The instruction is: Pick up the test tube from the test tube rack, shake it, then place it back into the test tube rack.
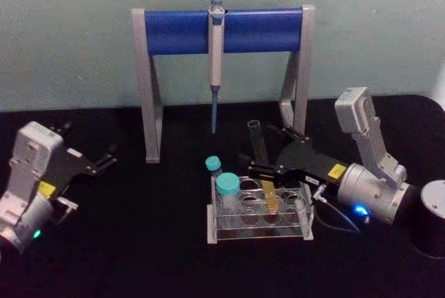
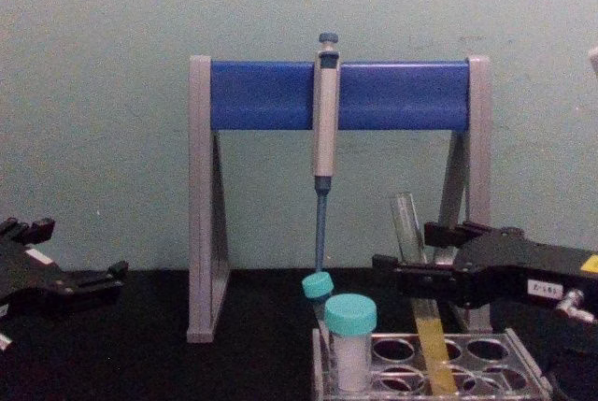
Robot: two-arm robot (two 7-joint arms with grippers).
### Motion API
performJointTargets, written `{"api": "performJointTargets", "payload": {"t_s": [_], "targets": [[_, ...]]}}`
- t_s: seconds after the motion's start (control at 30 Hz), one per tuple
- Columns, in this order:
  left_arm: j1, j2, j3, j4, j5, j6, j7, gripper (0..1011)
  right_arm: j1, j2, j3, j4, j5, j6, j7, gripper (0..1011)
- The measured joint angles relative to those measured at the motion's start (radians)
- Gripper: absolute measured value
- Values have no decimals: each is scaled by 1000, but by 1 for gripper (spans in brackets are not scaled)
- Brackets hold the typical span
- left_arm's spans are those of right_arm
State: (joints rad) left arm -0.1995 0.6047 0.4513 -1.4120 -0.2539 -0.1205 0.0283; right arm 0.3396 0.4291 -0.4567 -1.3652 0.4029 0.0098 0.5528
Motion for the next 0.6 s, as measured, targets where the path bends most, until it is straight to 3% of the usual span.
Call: {"api": "performJointTargets", "payload": {"t_s": [0.6], "targets": [[0,0,0,0,0,0,0,1001,-5,3,2,-5,8,4,-2,1000]]}}
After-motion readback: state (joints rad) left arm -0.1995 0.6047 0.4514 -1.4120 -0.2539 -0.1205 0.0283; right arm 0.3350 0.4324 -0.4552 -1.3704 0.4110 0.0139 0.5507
